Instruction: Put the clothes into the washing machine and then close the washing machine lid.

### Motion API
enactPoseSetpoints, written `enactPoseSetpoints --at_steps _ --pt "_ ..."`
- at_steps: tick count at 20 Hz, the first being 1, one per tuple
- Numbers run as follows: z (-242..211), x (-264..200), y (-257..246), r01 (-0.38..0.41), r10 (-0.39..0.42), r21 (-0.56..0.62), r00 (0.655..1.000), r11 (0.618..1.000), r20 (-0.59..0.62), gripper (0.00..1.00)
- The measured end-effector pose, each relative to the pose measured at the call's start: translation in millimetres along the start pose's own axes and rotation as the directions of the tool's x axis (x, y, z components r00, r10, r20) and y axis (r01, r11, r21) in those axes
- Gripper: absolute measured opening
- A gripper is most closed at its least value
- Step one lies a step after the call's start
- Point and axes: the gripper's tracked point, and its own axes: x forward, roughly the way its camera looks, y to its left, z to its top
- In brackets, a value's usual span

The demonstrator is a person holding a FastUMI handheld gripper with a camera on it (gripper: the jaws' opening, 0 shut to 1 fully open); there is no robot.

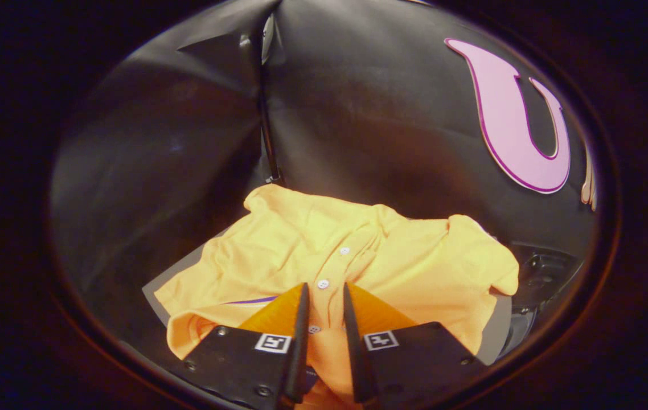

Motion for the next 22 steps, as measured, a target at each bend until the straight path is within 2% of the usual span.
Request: enactPoseSetpoints --at_steps 2,4,10,13,18,22 --pt "-0.6 0.6 -3.4 0.011 -0.011 0.002 1.0 1.0 0.007 0.09" --pt "-0.5 -1.9 -3.8 0.014 -0.014 0.007 1.0 1.0 0.012 0.01" --pt "-5.1 -13.9 -19.5 -0.015 0.014 0.106 1.0 0.994 0.013 0.01" --pt "0.1 -29.7 -33.9 -0.005 -0.001 0.153 0.999 0.988 0.038 0.0" --pt "23.3 -69.6 -63.4 0.088 -0.11 0.183 0.988 0.979 0.112 0.0" --pt "57.4 -126.6 -93.2 0.187 -0.227 0.219 0.958 0.958 0.174 0.0"
